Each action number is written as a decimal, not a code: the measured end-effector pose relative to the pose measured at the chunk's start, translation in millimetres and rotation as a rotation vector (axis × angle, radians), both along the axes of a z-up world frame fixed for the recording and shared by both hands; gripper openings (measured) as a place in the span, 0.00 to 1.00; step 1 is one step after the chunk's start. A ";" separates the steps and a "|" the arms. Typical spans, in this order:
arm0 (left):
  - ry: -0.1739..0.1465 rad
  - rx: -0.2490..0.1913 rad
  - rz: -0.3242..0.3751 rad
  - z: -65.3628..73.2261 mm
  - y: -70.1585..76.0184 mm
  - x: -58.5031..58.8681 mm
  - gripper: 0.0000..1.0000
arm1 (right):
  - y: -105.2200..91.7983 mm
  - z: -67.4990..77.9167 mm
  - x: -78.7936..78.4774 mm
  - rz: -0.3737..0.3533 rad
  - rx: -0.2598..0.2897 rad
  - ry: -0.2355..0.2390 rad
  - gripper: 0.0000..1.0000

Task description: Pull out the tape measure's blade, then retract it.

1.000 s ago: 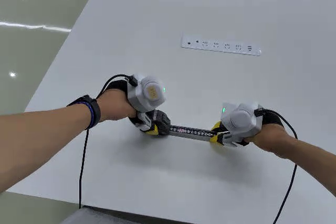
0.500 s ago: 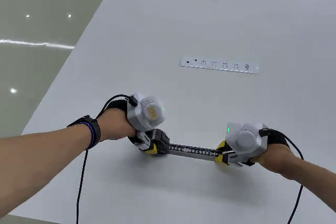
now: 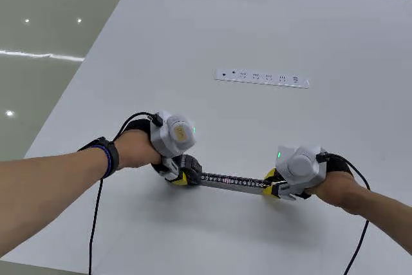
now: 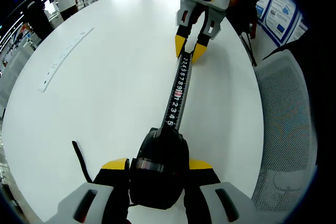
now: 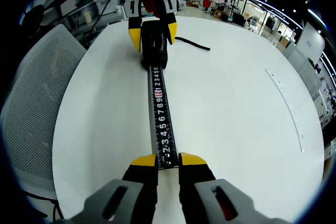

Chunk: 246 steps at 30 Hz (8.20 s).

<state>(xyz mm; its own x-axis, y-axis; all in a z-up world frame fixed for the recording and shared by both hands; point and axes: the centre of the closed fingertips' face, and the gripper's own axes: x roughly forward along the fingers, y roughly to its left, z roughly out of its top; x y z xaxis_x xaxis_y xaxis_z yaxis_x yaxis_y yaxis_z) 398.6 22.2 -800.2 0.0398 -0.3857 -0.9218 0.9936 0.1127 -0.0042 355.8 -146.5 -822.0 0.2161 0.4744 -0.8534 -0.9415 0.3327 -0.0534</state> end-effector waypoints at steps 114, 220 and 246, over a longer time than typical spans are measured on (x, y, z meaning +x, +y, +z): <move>0.008 0.057 -0.016 2.2 -5.2 -0.2 0.38 | -93.1 1.2 -22.0 -0.049 -0.012 0.011 0.15; -0.109 -0.524 0.721 103.6 47.0 -91.8 0.74 | -94.3 83.0 -111.3 -0.672 0.419 -0.092 0.64; -0.055 -0.522 0.823 67.1 22.1 -69.7 0.74 | -97.5 60.3 -78.6 -0.649 0.423 -0.051 0.61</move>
<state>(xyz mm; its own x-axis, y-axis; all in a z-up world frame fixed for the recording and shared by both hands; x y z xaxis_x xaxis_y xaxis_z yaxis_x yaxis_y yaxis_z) 329.0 44.3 -733.1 0.5174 -0.5776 -0.6314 0.6053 0.7686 -0.2070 277.2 -243.9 -761.6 0.5961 0.5225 -0.6096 -0.5505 0.8187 0.1634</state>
